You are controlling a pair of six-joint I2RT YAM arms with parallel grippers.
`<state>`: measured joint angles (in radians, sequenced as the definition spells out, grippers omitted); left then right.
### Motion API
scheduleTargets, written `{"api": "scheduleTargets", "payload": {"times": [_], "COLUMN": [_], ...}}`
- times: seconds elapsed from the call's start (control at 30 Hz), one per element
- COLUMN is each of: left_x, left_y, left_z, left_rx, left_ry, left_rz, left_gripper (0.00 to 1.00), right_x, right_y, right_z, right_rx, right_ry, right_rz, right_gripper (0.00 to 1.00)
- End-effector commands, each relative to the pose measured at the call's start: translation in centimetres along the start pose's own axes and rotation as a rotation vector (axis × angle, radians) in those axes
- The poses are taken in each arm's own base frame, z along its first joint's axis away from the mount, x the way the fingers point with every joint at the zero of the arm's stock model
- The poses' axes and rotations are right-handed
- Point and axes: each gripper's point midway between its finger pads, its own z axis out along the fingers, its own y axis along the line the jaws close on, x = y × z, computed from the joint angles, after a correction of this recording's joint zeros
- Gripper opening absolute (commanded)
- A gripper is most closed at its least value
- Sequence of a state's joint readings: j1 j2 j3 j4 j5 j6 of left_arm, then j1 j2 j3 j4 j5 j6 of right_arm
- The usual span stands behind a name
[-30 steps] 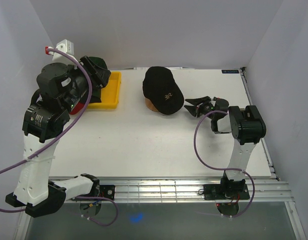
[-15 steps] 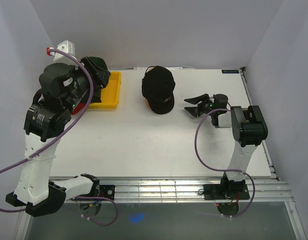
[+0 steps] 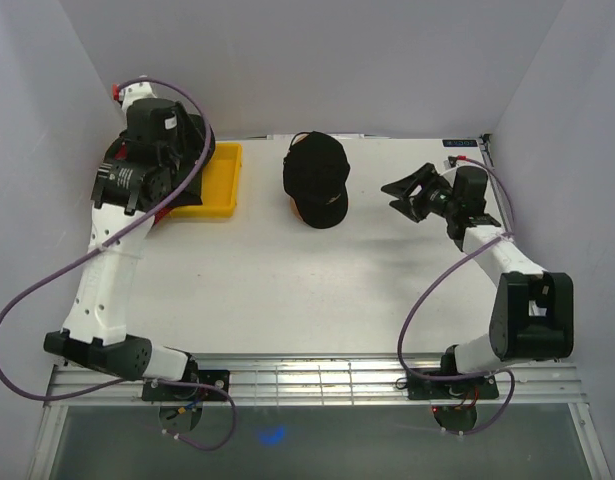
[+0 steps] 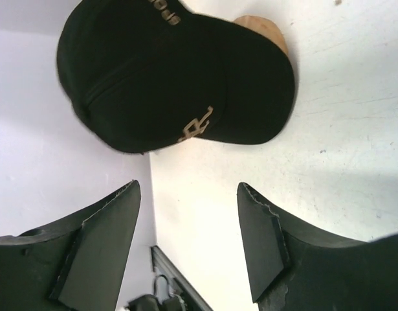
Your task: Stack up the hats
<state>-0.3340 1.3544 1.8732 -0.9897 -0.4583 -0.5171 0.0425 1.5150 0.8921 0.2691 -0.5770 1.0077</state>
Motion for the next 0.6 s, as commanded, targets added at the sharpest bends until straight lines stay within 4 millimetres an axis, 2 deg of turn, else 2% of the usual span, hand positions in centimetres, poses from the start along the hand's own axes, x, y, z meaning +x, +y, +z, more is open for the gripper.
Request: {"api": "scheduleTargets", "payload": {"times": [0.0, 0.03, 0.07, 0.1, 0.13, 0.17, 0.2, 0.23, 0.27, 0.33, 0.37, 0.4, 0.57], "left_x": [-0.9, -0.3, 0.5, 1.1, 1.9, 2.9, 2.5, 3.2, 3.5, 4.4, 4.2, 4.8, 6.8], "left_y": [5.2, 5.0, 5.9, 7.4, 7.5, 8.8, 9.3, 9.2, 9.4, 11.1, 10.7, 12.0, 13.6], "left_z": [4.8, 6.0, 7.5, 9.8, 11.0, 12.3, 13.7, 14.7, 15.7, 18.1, 18.9, 19.6, 23.3], "left_rx": [-0.135, -0.095, -0.112, -0.141, -0.119, -0.138, -0.128, -0.09, -0.074, -0.065, -0.007, -0.014, 0.045], "left_ry": [0.012, 0.052, 0.081, 0.106, 0.145, 0.17, 0.142, 0.15, 0.144, 0.149, 0.141, 0.149, 0.171], "left_rz": [-0.059, -0.074, -0.075, -0.091, -0.112, -0.121, -0.13, -0.123, -0.115, -0.137, -0.152, -0.181, -0.237], "left_gripper": [0.8, 0.8, 0.81, 0.81, 0.81, 0.79, 0.79, 0.78, 0.78, 0.77, 0.77, 0.77, 0.76], "right_x": [1.2, 1.5, 2.2, 2.7, 3.3, 3.7, 4.2, 4.6, 5.2, 6.0, 6.3, 6.3, 6.9], "right_y": [1.5, 3.0, 2.9, 3.1, 3.6, 3.5, 3.5, 4.1, 3.8, 4.2, 4.1, 4.2, 3.8], "right_z": [-2.4, -3.4, -3.8, -4.2, -5.0, -5.3, -5.6, -6.2, -6.5, -7.2, -7.4, -7.6, -8.3], "right_rx": [0.029, -0.004, -0.009, -0.016, -0.03, -0.029, -0.031, -0.051, -0.054, -0.082, -0.084, -0.087, -0.062], "right_ry": [0.027, 0.014, 0.02, 0.026, 0.028, 0.036, 0.046, 0.045, 0.063, 0.073, 0.075, 0.073, 0.092], "right_rz": [-0.171, -0.209, -0.233, -0.245, -0.268, -0.292, -0.297, -0.315, -0.315, -0.336, -0.343, -0.368, -0.395], "right_gripper": [0.68, 0.69, 0.69, 0.71, 0.71, 0.71, 0.72, 0.72, 0.72, 0.72, 0.73, 0.73, 0.73]}}
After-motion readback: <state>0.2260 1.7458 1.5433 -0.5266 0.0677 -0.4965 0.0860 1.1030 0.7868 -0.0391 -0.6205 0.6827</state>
